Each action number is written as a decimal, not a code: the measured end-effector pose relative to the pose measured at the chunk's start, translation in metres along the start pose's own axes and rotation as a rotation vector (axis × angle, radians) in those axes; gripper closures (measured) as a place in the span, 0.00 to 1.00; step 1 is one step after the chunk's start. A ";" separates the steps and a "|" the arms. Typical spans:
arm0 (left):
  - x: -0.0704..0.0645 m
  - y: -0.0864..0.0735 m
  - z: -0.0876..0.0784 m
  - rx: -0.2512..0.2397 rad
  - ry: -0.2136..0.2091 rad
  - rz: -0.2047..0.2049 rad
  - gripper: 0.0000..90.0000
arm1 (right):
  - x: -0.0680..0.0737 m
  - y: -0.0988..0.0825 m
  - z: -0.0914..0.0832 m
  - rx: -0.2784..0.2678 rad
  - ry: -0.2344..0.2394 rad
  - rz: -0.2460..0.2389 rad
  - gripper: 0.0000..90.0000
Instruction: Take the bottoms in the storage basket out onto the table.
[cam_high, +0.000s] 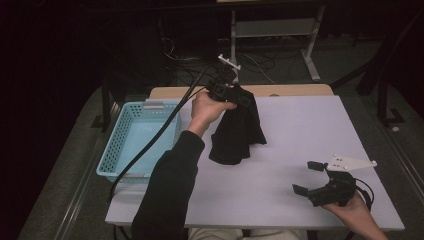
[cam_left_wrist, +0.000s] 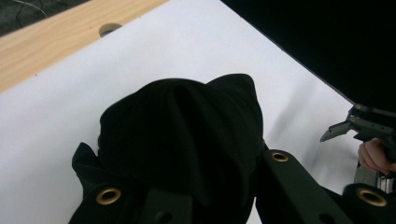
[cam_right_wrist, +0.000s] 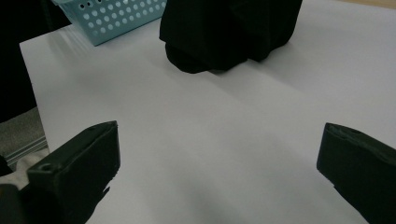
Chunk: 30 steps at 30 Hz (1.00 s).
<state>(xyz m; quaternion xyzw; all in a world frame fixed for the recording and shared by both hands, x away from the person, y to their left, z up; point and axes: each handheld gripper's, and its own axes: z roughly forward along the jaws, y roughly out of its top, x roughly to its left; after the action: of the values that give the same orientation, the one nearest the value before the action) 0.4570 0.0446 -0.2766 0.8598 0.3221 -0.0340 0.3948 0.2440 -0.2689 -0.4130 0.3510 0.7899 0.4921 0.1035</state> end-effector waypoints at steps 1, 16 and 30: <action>0.000 -0.001 0.002 0.000 -0.003 0.000 0.89 | 0.000 0.000 0.000 0.001 0.001 0.000 0.00; 0.003 -0.022 0.032 0.043 -0.052 -0.011 0.88 | 0.001 0.000 0.001 0.003 0.003 -0.004 0.00; -0.005 -0.033 0.055 0.081 -0.094 0.000 0.87 | 0.001 0.000 0.001 0.005 0.004 -0.006 0.00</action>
<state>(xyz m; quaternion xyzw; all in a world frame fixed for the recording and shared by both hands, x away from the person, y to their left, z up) 0.4450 0.0193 -0.3349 0.8726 0.3013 -0.0876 0.3743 0.2441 -0.2678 -0.4134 0.3478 0.7924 0.4904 0.1027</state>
